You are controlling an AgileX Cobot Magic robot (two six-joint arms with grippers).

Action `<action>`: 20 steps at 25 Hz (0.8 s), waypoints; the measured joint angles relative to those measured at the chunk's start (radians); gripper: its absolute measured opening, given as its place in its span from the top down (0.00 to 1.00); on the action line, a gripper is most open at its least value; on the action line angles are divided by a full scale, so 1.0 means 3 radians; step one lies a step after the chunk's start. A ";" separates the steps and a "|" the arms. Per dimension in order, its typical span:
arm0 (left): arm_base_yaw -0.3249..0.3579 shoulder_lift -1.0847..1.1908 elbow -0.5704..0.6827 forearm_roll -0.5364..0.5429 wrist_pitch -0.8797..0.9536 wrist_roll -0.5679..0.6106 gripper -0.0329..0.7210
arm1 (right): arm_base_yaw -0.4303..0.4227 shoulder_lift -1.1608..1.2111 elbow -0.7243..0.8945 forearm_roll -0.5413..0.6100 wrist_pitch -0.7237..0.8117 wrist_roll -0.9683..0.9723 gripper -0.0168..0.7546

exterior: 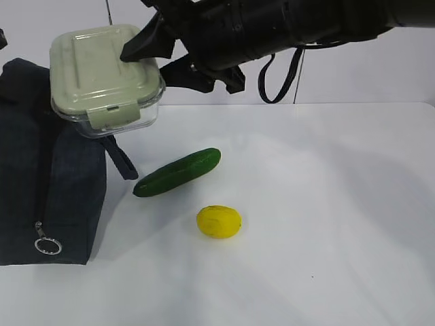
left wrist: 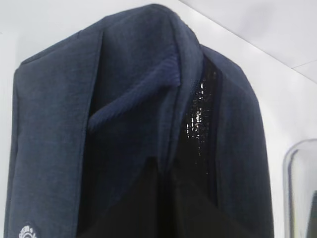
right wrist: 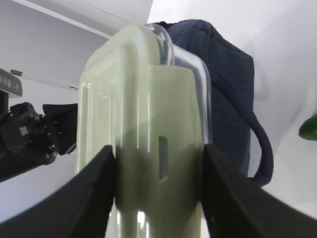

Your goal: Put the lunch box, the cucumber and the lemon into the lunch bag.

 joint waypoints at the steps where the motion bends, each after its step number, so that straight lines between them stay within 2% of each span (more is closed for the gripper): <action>1: 0.0000 0.0000 0.0000 0.0000 -0.0007 0.0000 0.96 | 0.0008 0.0007 0.0000 0.0000 -0.0031 0.0000 0.46; 9: -0.0270 0.0079 0.0000 0.0000 -0.0136 -0.0072 0.96 | 0.0101 0.0042 -0.0008 0.0019 -0.0264 0.0006 0.46; 20: -0.0292 0.0087 0.0000 0.0026 -0.0187 -0.0095 0.96 | 0.0101 0.0321 -0.0008 -0.0296 -0.0330 0.0012 0.46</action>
